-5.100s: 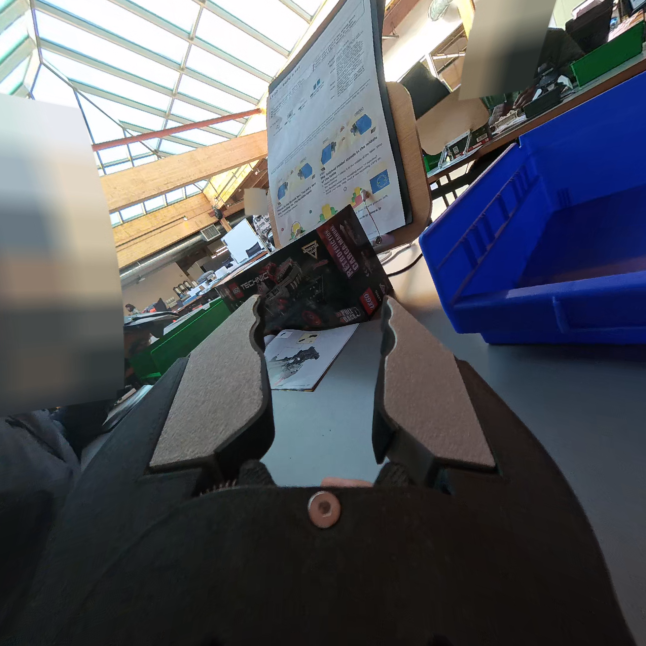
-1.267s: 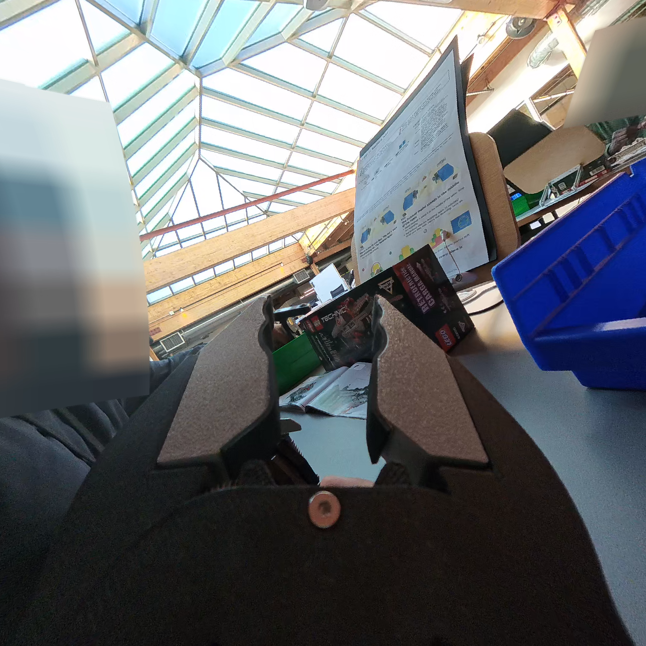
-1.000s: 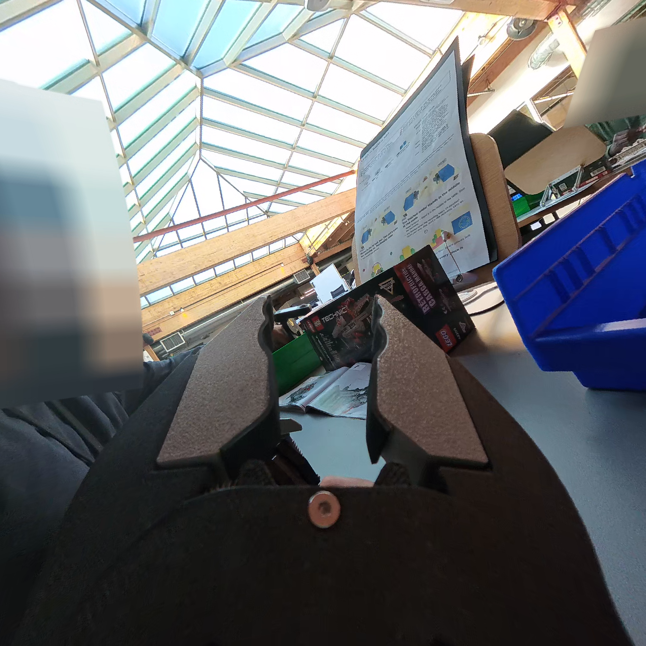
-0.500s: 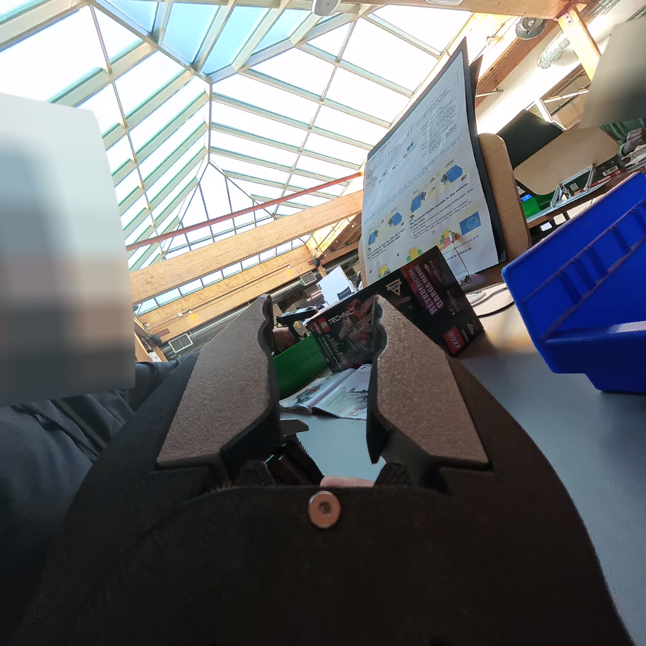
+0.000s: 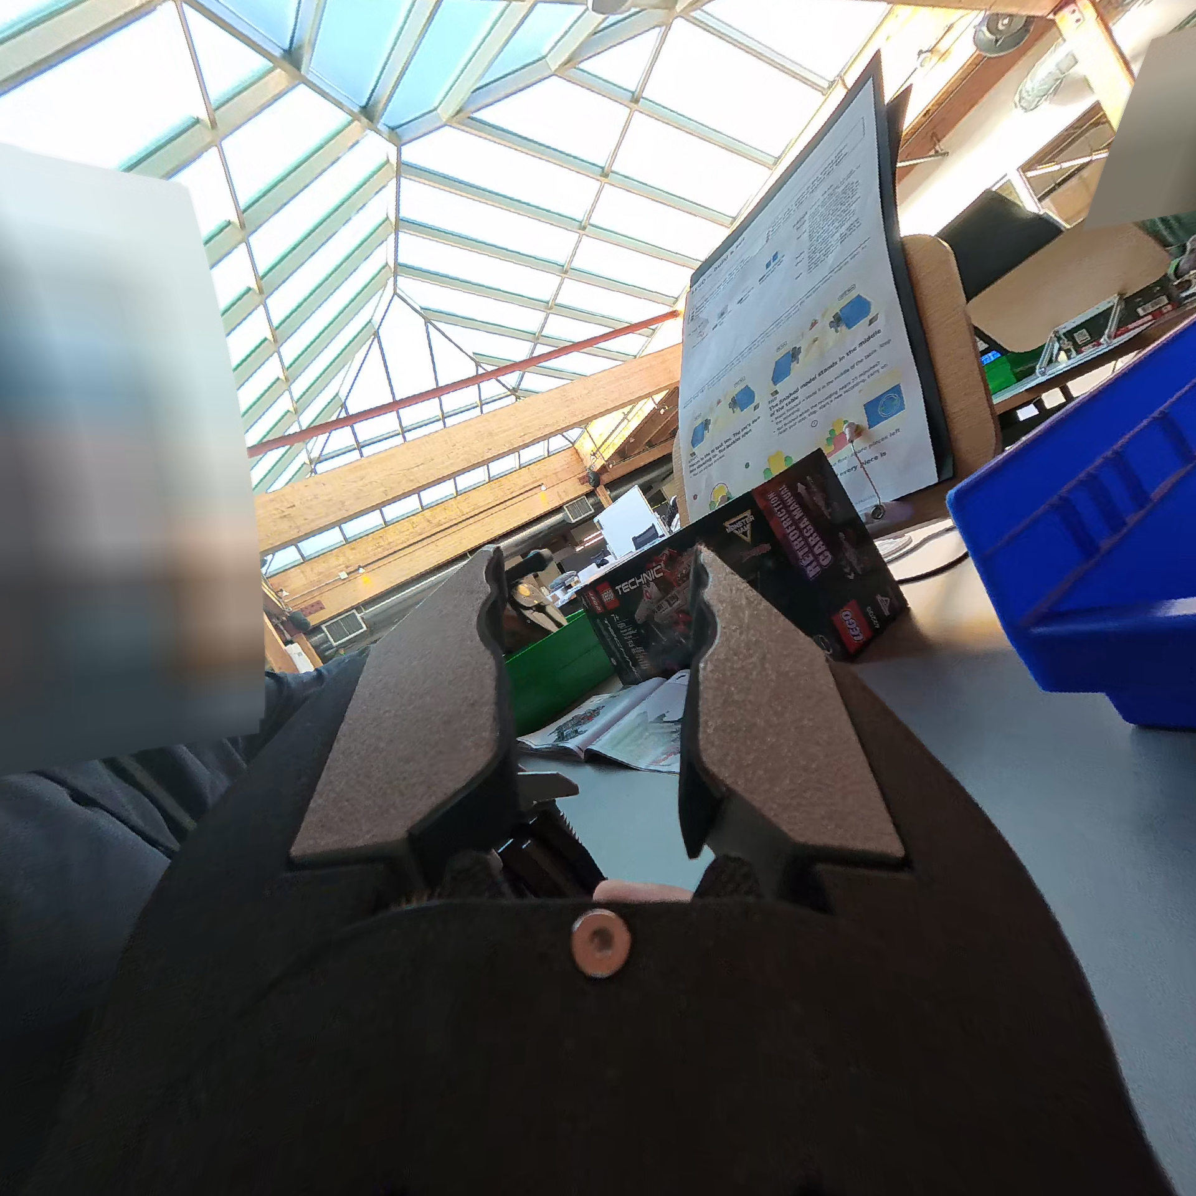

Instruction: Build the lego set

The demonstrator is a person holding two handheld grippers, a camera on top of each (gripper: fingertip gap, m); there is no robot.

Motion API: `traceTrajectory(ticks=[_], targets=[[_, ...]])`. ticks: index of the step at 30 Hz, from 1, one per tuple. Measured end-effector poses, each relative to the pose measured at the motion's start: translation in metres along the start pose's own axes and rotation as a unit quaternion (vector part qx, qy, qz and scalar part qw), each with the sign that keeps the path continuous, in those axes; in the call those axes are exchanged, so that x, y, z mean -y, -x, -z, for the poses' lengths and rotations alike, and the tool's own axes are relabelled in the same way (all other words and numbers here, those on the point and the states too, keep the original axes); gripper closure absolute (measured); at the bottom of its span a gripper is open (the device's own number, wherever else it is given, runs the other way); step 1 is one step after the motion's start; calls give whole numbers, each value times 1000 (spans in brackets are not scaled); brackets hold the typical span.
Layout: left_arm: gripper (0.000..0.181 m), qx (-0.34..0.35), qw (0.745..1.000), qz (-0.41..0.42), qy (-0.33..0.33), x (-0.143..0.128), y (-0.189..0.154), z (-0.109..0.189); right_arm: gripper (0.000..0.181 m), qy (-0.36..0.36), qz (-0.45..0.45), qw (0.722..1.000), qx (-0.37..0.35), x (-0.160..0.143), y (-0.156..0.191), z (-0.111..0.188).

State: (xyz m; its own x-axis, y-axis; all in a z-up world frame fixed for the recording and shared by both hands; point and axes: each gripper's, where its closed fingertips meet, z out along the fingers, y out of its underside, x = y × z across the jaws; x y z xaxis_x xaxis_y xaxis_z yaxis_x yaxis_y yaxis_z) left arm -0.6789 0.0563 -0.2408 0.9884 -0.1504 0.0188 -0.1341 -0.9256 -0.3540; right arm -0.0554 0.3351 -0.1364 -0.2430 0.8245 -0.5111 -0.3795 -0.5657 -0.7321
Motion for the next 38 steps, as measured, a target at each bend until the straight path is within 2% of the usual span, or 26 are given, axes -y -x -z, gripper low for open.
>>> traceTrajectory(ticks=[6,12,17,20,22,25,27,29,31,38], targets=[[176,12,1000,17,-19,2,4,9,128,-2,-2,1000,1,1,0,1],[176,52,997,-8,-57,20,-27,27,127,-6,-6,1000,9,2,2,1],[176,107,988,-62,-92,40,-83,65,127,-3,-5,1000,14,0,6,0],[176,116,980,-92,-131,50,-139,84,128,3,6,1000,15,-1,9,-1],[176,98,977,-110,-157,54,-185,87,128,8,12,1000,15,-3,11,-2],[176,74,973,-138,-171,48,-248,73,129,14,18,1000,17,-5,15,-4],[176,41,974,-149,-166,37,-290,53,129,17,21,999,20,-6,17,-4],[176,46,974,-155,-156,26,-313,34,129,22,25,999,22,-8,19,-5],[176,22,979,-150,-140,14,-336,14,130,27,31,999,23,-10,22,-6],[176,26,986,-111,-119,-6,-349,-22,132,56,50,997,12,-20,23,-11]])
